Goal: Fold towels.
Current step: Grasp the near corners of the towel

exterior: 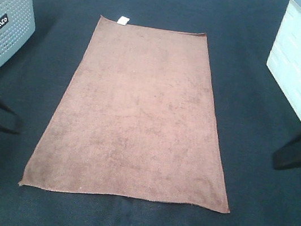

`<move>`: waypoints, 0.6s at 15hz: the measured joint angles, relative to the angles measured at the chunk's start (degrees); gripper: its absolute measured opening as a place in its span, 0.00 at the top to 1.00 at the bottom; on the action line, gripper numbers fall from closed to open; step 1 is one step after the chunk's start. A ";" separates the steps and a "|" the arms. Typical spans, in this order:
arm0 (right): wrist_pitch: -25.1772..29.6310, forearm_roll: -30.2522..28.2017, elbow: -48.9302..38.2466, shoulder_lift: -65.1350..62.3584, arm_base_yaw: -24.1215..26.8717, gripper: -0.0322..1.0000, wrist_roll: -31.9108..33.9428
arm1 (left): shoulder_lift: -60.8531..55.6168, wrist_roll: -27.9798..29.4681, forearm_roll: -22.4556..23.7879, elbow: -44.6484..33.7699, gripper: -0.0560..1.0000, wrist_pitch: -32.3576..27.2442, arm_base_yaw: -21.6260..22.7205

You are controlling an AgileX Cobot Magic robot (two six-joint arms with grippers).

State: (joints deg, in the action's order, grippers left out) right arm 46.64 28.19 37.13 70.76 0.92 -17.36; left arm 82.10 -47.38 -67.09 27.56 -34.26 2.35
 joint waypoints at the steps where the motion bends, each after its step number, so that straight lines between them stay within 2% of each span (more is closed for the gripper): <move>1: -1.09 2.01 0.00 3.04 0.00 0.21 -2.06 | 2.69 -3.38 -2.75 0.00 0.23 0.06 0.00; 3: -2.01 6.02 0.00 9.00 0.00 0.21 -5.90 | 7.73 -8.82 -7.51 0.00 0.23 0.11 0.00; 4: -2.06 10.20 0.00 12.89 0.00 0.21 -8.25 | 10.89 -11.57 -10.14 0.06 0.23 0.17 0.00; 6: -3.67 14.84 0.00 16.79 0.00 0.21 -10.26 | 14.21 -14.04 -12.32 0.06 0.23 0.23 0.00; 9: -9.51 16.44 -1.78 19.71 0.00 0.23 -12.78 | 17.53 -17.36 -15.47 0.06 0.23 0.29 -0.23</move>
State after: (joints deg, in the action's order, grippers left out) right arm 37.13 44.63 35.35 90.47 0.92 -30.14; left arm 99.64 -64.74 -82.56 27.62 -33.98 2.12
